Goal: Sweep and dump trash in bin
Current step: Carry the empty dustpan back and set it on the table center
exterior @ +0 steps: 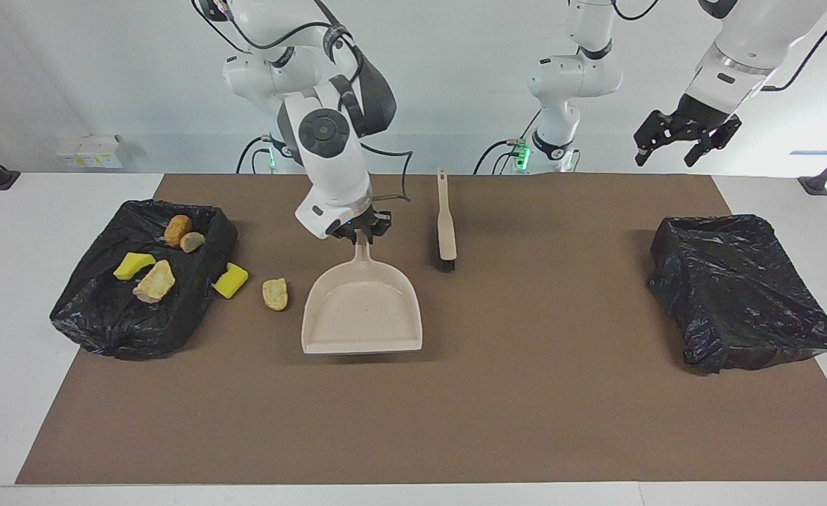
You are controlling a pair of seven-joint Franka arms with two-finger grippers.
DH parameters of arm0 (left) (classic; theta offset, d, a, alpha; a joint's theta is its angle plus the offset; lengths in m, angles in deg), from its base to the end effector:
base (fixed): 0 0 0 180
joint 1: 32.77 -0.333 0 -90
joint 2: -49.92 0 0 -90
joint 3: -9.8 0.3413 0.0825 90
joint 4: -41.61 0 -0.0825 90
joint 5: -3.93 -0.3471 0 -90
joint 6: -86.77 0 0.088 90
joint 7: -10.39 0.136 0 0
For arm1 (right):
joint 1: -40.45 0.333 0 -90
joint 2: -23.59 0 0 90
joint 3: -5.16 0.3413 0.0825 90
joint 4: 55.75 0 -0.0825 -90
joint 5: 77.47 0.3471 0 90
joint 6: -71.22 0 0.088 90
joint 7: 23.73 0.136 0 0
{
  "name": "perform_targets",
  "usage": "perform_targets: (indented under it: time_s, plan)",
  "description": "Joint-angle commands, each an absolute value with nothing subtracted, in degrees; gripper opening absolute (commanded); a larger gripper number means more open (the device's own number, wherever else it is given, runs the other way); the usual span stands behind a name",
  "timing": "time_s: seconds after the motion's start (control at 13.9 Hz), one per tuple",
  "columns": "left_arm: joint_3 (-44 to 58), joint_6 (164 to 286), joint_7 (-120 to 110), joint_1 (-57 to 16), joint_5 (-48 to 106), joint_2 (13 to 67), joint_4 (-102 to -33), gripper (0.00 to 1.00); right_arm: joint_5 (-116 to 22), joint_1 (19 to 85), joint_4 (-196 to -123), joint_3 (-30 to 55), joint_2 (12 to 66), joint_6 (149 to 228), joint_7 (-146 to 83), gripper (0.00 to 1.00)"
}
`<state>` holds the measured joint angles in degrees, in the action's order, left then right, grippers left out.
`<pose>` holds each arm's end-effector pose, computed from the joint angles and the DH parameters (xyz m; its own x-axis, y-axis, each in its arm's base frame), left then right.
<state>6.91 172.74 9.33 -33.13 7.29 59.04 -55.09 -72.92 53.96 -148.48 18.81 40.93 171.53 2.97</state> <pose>0.4540 -0.0306 0.6418 0.9992 -0.0289 -0.0291 -0.0274 -0.9984 0.0500 0.5341 0.2683 0.4492 0.9776 -0.0109 -0.2104 -0.0232 -0.9982 -0.0561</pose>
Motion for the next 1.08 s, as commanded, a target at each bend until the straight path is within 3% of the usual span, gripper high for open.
perform_targets:
  time_s: [0.0,0.36,0.65,0.72,0.79,1.01]
  plan:
    - [6.90,173.34,9.07,-32.86,6.56,59.15,-54.45,1.00,-72.11,58.71,-139.45,18.44,49.15,172.64,9.81,0.00]
    - [6.90,173.34,8.99,-32.60,6.56,59.15,-54.54,1.00,-74.56,62.86,-130.65,18.08,59.09,176.07,13.62,0.00]
    - [6.90,173.34,9.25,-32.60,6.56,59.15,-54.54,1.00,-76.86,62.69,-130.63,18.44,60.60,179.13,12.74,0.00]
    - [6.90,173.34,9.25,-32.60,6.56,59.15,-54.54,1.00,-76.24,62.68,-131.68,18.52,60.51,182.11,13.52,0.39]
    - [6.90,173.34,9.25,-32.60,6.56,59.15,-54.54,1.00,-76.76,62.86,-133.78,18.52,59.99,184.57,13.62,0.99]
    - [6.90,173.26,9.16,-32.60,6.56,59.15,-54.54,1.00,-76.51,62.51,-134.94,18.52,58.49,183.73,12.83,1.00]
